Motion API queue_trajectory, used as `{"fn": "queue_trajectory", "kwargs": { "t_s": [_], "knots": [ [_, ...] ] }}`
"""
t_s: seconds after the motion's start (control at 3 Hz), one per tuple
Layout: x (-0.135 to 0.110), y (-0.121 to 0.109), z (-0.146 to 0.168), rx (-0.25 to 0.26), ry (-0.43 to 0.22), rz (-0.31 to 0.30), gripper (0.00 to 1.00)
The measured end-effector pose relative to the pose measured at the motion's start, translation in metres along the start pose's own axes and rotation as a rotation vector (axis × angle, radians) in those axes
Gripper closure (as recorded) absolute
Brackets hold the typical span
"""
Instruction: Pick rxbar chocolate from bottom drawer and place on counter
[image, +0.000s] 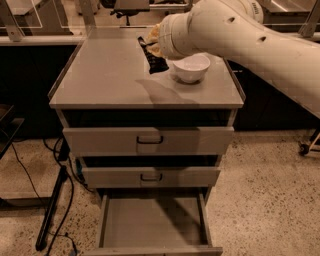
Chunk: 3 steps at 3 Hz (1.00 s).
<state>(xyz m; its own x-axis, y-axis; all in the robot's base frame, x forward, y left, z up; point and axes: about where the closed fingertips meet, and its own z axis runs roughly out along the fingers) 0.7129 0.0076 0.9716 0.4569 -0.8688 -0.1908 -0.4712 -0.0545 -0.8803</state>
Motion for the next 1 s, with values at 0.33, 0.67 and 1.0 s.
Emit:
{"fn": "queue_trajectory", "kwargs": {
  "t_s": [0.33, 0.67, 1.0],
  "knots": [
    [0.000, 0.000, 0.000, 0.000, 0.000, 0.000, 1.00],
    [0.003, 0.008, 0.006, -0.068, -0.039, 0.039, 1.00],
    [0.005, 0.010, 0.016, -0.169, -0.117, 0.096, 1.00]
  ]
}}
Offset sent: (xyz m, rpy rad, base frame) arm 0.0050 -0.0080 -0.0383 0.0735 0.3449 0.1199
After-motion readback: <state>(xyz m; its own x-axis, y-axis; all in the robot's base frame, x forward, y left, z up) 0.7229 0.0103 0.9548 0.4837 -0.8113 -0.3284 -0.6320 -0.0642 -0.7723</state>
